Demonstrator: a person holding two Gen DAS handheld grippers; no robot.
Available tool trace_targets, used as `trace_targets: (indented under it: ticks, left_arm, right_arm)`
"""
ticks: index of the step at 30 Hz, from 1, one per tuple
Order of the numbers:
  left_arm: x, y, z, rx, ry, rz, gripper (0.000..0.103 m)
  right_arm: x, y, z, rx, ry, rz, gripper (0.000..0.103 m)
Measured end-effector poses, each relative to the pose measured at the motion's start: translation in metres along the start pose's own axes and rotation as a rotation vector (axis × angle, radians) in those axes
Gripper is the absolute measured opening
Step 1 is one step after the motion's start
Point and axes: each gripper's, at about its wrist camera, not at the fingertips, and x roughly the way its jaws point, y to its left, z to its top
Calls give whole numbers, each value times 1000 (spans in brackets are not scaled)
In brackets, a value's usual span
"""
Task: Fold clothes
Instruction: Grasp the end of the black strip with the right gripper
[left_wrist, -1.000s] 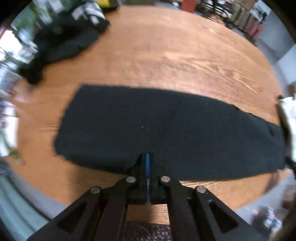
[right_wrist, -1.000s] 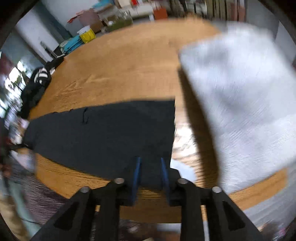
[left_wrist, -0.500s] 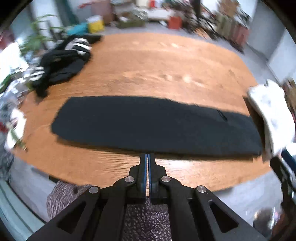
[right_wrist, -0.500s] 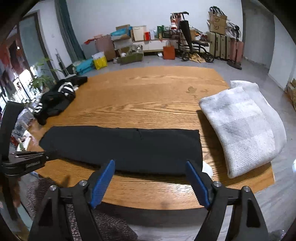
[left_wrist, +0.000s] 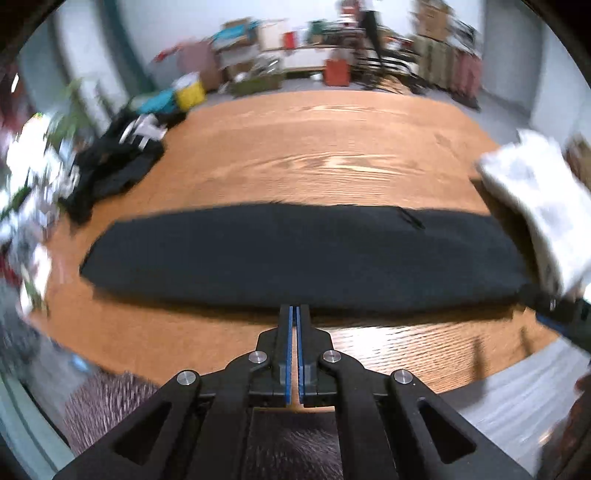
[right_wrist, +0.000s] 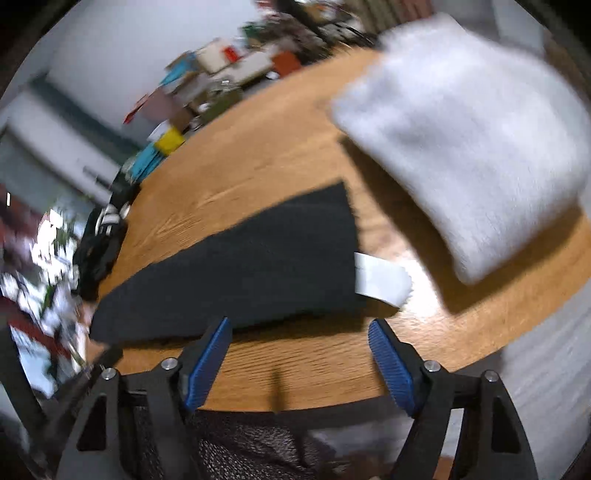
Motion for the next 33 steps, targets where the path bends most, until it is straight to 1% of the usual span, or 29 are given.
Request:
trace_targets:
  ticks: [2,5,8,12,13,14,15,16,17,18,19,21,24,26,27,28,30,31,33]
  left_arm:
    - [2,-18,2,81,-26,14,2]
    - [9,-31,6,139,-16,-28,2]
    - [17,-31,10,144,23,-67,3]
    - [20,-30,11,130,49,-42,4]
    - [19,-26,12,113,54,-53,10]
    - [19,-22,12,92,59,-66,28]
    - [18,-17,12,60,63,-85,43]
    - [16,-11,13,23,65,-110,69]
    - [14,-3,13,-27,58,-150,77]
    - [11,5,13,-67,53,-186,77]
    - [11,9,13,-87,57,-203,77]
    - [9,15,14,-109,68,-213,77]
    - [7,12,13,-76,57,-171,78]
    - [8,4,10,-31,56,-155,78]
    - [8,0,8,-9,57,-155,78]
    - [9,-3,5,6,59,-158,78]
    - [13,-9,0,18,65,-165,78]
    - [15,-11,-1,20,66,-169,78]
    - [19,-15,-4,25,69,-178,78]
  right_arm:
    - [8,-11,4,26,16,3,79]
    - [21,-14,10,44,39,15,79]
    - [32,-9,17,45,31,1,79]
    - [45,4,22,41,40,9,79]
    - [47,7,22,39,42,12,79]
    - [50,10,21,31,44,10,79]
    - [52,15,21,21,45,6,79]
    - [55,20,21,10,46,1,80]
    - [58,23,21,0,46,-7,80]
    - [58,24,21,-8,44,-15,80]
    - [58,25,21,-10,42,-19,80]
    - [58,25,22,-8,42,-23,80]
    - [60,27,26,-2,45,-19,81]
    - [56,23,24,-3,45,-11,82]
    - [55,22,23,-8,48,-5,80]
    - [54,21,22,-13,49,-1,74]
    - [53,18,21,-16,48,6,67]
    - [53,17,21,-11,47,11,62]
    - [51,13,20,0,51,20,58]
